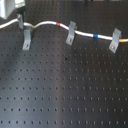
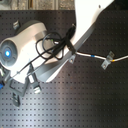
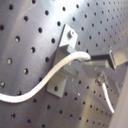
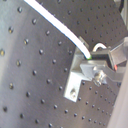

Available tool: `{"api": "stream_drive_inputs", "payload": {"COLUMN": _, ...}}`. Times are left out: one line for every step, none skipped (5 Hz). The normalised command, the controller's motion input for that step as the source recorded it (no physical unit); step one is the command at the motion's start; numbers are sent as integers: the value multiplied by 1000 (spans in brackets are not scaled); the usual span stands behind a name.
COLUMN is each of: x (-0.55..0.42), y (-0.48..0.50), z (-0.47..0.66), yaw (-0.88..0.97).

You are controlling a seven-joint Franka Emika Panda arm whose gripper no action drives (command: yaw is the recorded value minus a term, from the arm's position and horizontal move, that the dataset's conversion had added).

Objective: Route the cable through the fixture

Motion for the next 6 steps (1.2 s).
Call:
{"api": "stream_drive_inputs", "payload": {"x": -384, "y": 172, "z": 129, "yaw": 597}}
{"api": "stream_drive_inputs", "payload": {"x": 174, "y": 303, "z": 102, "yaw": 403}}
{"api": "stream_drive_inputs", "payload": {"x": 539, "y": 197, "z": -23, "yaw": 220}}
{"api": "stream_drive_inputs", "payload": {"x": 356, "y": 8, "z": 3, "yaw": 271}}
{"api": "stream_drive_inputs", "payload": {"x": -226, "y": -200, "z": 7, "yaw": 171}}
{"api": "stream_drive_inputs", "payload": {"x": -495, "y": -324, "z": -25, "yaw": -49}}
